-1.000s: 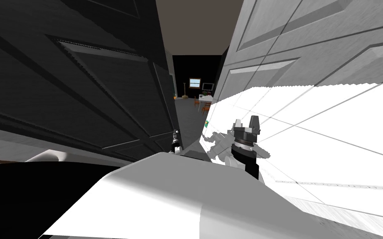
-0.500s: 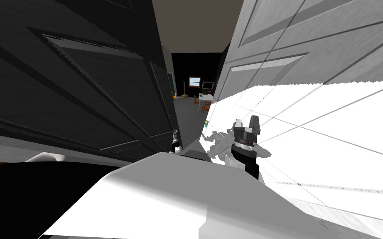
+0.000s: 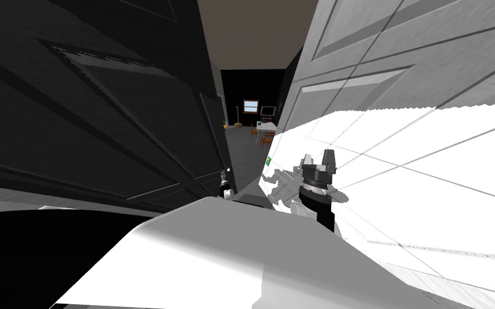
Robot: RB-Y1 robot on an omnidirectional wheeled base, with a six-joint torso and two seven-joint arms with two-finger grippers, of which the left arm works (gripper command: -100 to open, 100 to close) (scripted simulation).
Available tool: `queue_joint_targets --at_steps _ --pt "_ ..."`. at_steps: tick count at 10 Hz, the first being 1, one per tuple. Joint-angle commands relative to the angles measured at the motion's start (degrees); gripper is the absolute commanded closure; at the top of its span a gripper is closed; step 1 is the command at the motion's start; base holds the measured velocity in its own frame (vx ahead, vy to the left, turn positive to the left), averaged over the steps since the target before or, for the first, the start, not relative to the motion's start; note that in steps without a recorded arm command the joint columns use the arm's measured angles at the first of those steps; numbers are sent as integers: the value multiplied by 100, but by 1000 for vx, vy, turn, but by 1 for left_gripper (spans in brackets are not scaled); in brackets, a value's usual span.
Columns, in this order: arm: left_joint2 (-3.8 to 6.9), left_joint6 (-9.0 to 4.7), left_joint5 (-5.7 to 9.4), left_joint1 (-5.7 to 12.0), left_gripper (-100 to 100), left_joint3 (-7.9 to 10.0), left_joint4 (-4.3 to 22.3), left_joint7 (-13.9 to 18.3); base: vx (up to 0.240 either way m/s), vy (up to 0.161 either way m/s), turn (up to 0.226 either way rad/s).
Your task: Push the door open
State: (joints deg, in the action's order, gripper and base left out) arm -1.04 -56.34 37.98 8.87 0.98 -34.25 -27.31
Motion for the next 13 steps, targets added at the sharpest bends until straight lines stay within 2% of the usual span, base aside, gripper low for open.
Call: queue_joint_targets --at_steps 1,4,5,6,7,10,11,12,13 --pt "160 -15 96 43 -100 13 25 -51 -54 41 -8" --pt "261 -38 245 111 -100 33 63 -129 -172 -71 -3" --pt "264 -48 312 141 -100 42 81 -164 -192 -120 -8" --pt "218 -64 413 186 -100 56 107 -217 -199 -108 -16" --pt "124 -78 504 228 -100 68 130 -265 -164 -157 -34" --pt "-103 -97 624 282 -100 84 161 -328 -61 -209 -22" --pt "-38 -132 604 353 -100 82 304 -271 15 -87 5" --pt "59 -214 661 381 -100 90 365 -276 14 67 -57" --pt "87 -235 678 385 -100 93 376 -283 25 158 -71"
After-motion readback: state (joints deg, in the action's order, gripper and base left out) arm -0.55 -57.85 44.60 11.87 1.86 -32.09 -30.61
